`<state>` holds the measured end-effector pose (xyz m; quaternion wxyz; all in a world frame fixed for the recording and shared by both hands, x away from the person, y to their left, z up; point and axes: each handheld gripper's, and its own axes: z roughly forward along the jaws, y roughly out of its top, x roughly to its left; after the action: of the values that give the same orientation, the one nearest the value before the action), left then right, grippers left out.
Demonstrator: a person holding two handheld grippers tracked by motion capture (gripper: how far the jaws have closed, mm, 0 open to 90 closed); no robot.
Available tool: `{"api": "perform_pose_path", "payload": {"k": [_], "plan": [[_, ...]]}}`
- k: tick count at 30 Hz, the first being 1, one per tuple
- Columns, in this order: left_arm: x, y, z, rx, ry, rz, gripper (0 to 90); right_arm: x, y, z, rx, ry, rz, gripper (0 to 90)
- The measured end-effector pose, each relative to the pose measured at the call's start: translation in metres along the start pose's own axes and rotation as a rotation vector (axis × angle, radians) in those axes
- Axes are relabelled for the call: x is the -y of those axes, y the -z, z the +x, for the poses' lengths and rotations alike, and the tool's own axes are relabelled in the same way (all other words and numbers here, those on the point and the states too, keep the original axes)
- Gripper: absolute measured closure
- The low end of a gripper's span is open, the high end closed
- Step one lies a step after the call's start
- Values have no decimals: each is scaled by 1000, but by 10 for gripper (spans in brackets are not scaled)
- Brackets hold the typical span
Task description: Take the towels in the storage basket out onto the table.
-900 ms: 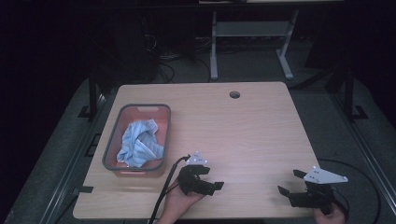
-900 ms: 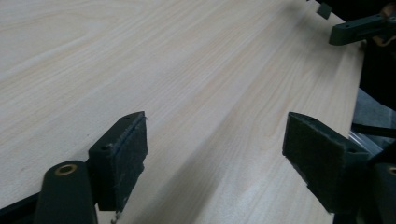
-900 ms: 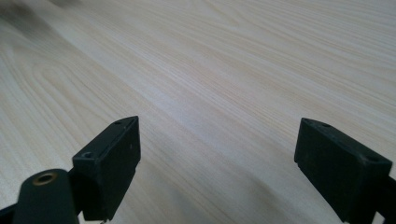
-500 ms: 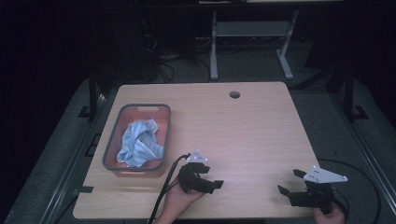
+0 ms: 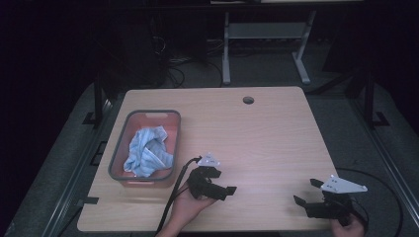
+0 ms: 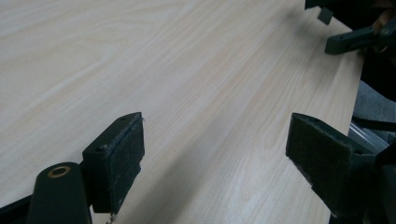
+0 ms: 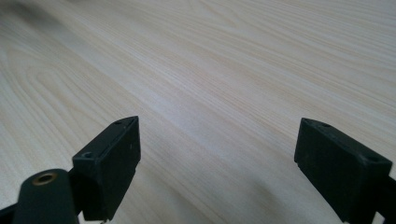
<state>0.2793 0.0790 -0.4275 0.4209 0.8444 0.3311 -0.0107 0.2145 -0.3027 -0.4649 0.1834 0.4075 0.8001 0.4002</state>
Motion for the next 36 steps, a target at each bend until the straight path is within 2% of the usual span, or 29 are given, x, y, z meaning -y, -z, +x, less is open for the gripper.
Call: {"api": "perform_pose_path", "payload": {"k": [5,8,10,21,23,30,31,36], "plan": [[-13,11,1,10,-7,-42,191,0,0,0,5,2,4,139],[-19,13,0,8,-18,-42,191,0,-1,0,6,-4,5,139],[-26,16,-1,3,-38,-30,191,0,-1,-1,9,-8,3,139],[-44,22,3,-2,-54,1,192,-1,-4,-1,10,-11,9,139],[-47,25,5,-6,-59,22,192,-2,-5,0,8,-9,11,139],[-52,30,8,-16,-62,26,192,-2,-5,2,2,1,14,139],[-52,31,9,-27,-72,40,192,-1,-3,3,4,4,14,139],[-53,38,12,-25,-70,48,193,0,0,3,7,7,9,139]]}}
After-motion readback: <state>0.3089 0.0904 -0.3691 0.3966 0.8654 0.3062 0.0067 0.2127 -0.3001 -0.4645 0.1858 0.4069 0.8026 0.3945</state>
